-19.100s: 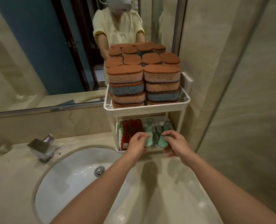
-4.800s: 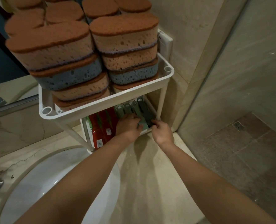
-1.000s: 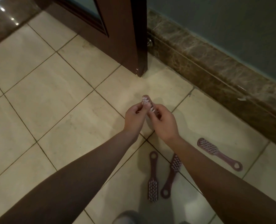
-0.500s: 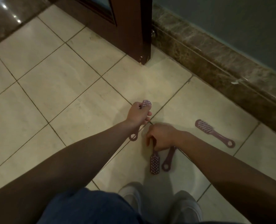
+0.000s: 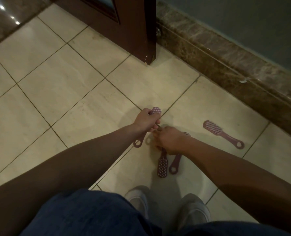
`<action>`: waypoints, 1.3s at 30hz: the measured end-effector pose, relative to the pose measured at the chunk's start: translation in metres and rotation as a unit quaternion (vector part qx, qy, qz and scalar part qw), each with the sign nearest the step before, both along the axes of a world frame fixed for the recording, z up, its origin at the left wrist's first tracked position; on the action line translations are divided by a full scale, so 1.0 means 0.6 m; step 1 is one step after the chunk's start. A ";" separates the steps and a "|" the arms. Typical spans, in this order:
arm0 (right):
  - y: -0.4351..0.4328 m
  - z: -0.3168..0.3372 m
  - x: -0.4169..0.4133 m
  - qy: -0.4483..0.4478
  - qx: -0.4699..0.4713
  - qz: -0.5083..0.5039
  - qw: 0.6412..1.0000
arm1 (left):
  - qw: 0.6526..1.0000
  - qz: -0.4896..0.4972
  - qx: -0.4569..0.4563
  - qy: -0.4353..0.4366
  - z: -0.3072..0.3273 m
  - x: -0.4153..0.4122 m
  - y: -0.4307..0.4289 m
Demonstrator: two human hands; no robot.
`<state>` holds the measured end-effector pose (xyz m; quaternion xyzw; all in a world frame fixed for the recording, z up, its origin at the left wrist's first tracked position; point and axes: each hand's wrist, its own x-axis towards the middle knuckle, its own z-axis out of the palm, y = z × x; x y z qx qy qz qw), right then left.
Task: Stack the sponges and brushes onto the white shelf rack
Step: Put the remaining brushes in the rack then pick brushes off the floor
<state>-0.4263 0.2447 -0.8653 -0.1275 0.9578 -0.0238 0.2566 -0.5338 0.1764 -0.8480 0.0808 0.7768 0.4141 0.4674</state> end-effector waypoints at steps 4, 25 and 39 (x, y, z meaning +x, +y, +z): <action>-0.001 -0.006 -0.003 0.011 0.042 0.035 0.998 | 1.000 0.008 0.004 0.007 -0.005 -0.005 -0.001; 0.016 -0.011 -0.014 -0.033 -0.006 -0.018 0.999 | 0.999 0.018 -0.003 0.038 -0.022 -0.014 0.002; 0.027 0.002 -0.032 -0.097 -0.095 -0.158 0.978 | 0.996 0.042 0.012 0.082 -0.013 -0.016 0.003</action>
